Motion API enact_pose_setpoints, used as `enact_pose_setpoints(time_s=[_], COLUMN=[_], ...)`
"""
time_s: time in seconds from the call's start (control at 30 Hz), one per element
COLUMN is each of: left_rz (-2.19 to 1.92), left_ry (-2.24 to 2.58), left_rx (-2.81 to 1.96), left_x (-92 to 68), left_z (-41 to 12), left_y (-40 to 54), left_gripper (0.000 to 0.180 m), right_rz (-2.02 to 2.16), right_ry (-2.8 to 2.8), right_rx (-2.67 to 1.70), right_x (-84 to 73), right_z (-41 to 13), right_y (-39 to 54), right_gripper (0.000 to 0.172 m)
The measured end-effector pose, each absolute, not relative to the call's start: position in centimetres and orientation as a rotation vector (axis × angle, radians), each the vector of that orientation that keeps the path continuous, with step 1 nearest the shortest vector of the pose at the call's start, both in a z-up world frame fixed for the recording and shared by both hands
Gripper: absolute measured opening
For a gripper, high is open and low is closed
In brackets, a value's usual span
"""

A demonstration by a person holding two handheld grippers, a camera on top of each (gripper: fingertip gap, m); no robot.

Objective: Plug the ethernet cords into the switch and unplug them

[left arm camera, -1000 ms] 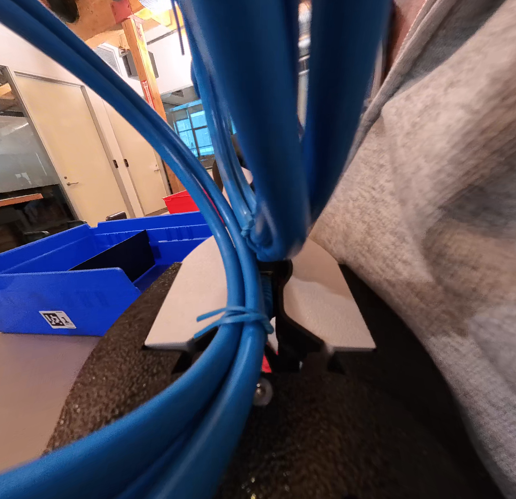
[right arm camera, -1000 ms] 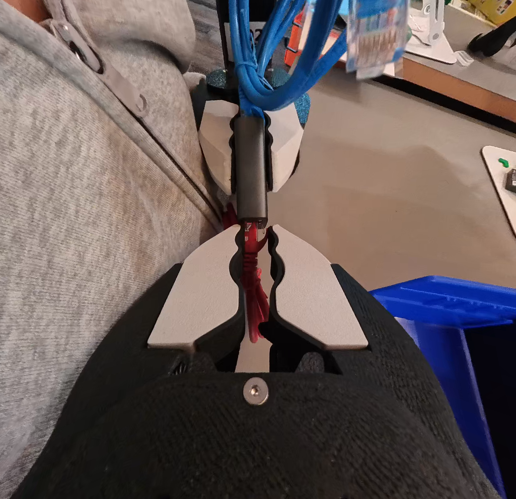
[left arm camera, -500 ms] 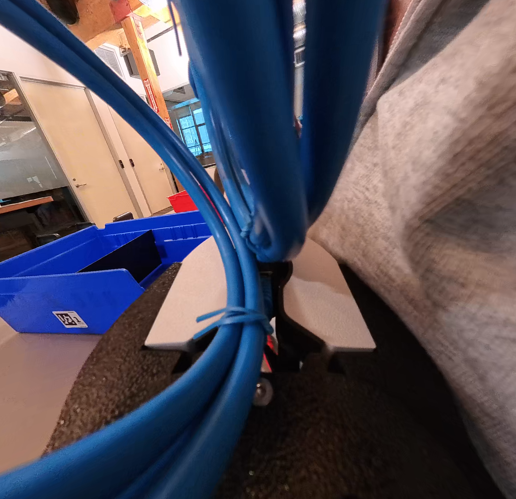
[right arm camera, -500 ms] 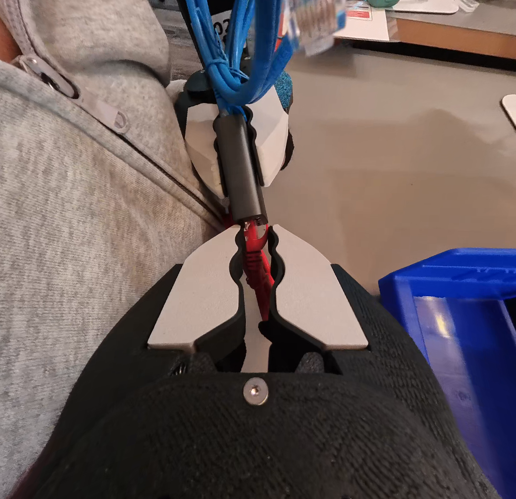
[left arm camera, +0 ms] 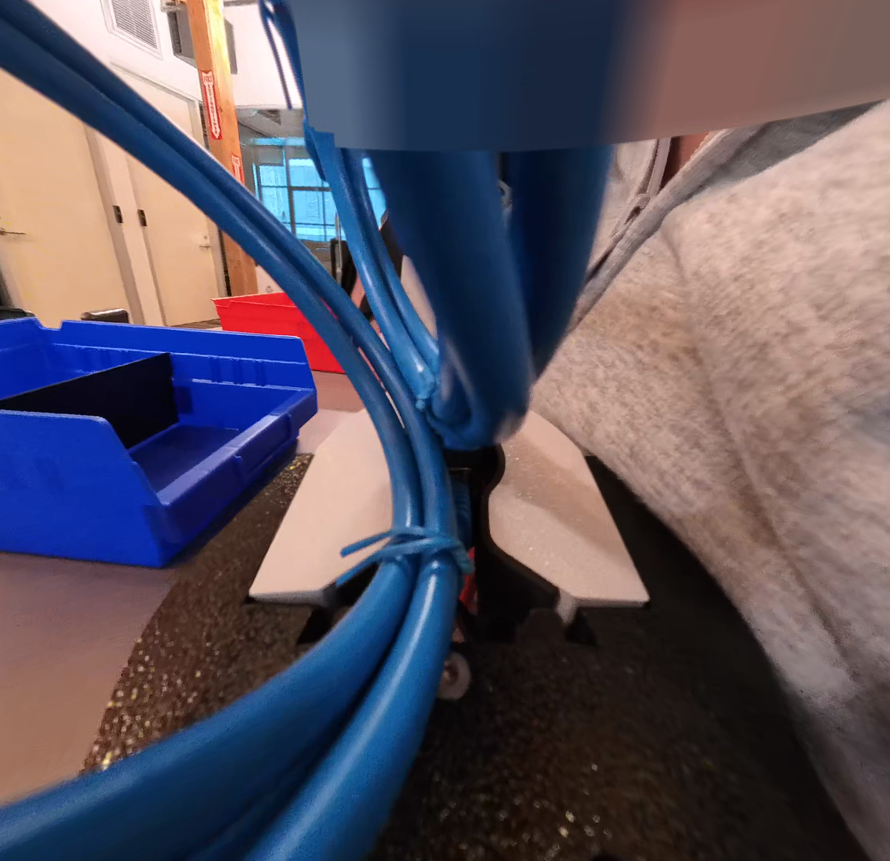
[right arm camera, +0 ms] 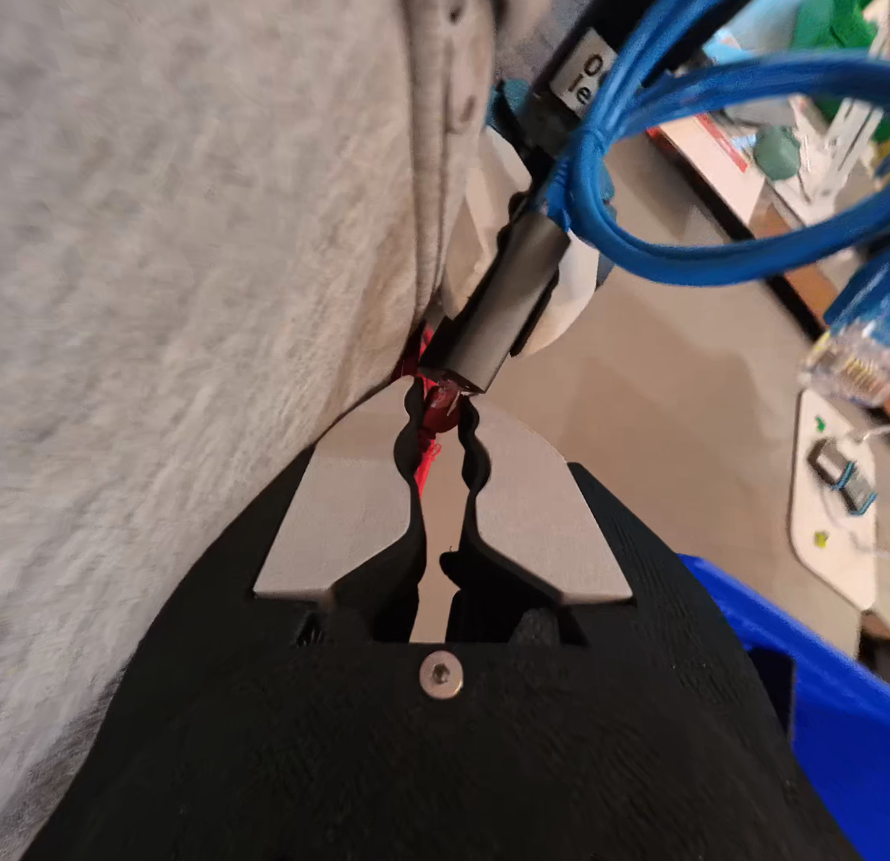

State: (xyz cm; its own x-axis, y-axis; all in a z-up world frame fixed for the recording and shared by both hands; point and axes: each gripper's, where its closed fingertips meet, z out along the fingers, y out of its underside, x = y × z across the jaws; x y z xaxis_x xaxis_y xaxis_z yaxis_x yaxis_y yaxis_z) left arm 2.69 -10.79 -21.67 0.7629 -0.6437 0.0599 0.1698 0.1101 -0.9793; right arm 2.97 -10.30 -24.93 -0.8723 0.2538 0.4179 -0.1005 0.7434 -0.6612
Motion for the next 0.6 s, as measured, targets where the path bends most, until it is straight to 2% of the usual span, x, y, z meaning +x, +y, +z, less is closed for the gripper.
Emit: enact_pose_setpoints(time_s=[0.33,0.53,0.6], left_rz=[-0.703,-0.714,-0.744], left_ry=[0.409,0.386,0.257], left_rx=[-1.306,-1.272,-1.223], left_x=[2.7,1.9,-0.3], left_z=[-21.3,-21.1,-20.5], left_y=[-10.8,-11.0,-11.7], left_gripper=[0.020,0.021,0.020], right_rz=[0.906,0.961,0.860], right_ry=[-2.483,-2.565,-2.544], right_rx=[0.165,0.199,0.161], right_x=[3.4,4.0,3.8], right_z=[-24.5,-24.9,-25.7], right_y=[-10.0,-9.0,-7.3], right_gripper=[0.012,0.012,0.012])
